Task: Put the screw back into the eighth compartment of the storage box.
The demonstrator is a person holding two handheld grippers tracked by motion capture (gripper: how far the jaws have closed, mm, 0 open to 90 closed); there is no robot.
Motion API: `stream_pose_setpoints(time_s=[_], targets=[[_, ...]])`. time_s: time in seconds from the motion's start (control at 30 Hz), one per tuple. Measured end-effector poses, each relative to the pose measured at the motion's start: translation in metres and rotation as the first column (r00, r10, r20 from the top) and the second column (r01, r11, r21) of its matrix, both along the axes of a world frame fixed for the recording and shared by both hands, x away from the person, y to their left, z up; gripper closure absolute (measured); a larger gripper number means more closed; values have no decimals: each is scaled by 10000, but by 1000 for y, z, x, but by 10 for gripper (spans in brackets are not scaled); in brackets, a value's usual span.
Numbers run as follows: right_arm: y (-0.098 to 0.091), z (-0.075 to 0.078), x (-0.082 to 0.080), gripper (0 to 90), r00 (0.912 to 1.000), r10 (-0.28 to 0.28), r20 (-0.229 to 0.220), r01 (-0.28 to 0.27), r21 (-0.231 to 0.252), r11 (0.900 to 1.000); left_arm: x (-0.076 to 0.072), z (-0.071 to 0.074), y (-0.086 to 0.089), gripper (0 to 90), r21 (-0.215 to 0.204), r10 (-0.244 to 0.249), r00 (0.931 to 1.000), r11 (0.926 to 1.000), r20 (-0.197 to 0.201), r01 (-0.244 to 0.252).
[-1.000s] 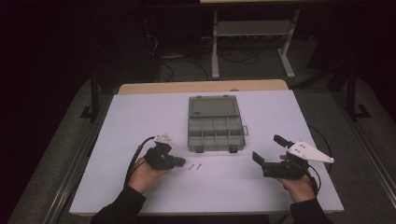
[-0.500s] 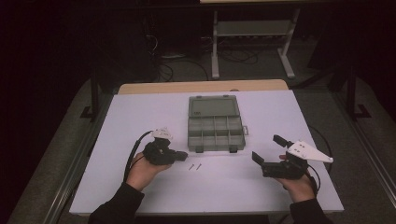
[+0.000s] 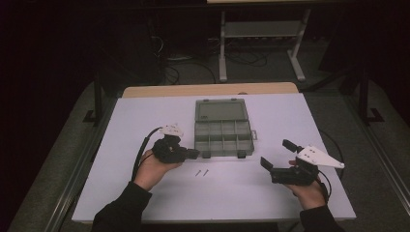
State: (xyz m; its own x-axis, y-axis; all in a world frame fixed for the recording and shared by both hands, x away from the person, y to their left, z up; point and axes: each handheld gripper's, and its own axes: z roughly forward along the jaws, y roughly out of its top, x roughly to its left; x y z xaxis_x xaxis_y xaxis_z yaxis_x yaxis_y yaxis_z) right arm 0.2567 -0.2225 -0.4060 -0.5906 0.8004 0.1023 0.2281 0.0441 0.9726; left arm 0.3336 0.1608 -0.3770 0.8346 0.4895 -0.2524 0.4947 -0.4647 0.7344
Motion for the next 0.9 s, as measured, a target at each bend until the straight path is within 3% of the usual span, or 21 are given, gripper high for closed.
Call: stream_pose_setpoints(time_s=[0.4,0.9], targets=[[0,0,0,0,10000,10,9,-10,46,10000,16,16,-18,884,-36,-360,9986,9993,396,362],[-1,0,0,0,10000,8,-10,-8,73,10000,39,25,-45,884,-424,-660,9954,9967,688,690]])
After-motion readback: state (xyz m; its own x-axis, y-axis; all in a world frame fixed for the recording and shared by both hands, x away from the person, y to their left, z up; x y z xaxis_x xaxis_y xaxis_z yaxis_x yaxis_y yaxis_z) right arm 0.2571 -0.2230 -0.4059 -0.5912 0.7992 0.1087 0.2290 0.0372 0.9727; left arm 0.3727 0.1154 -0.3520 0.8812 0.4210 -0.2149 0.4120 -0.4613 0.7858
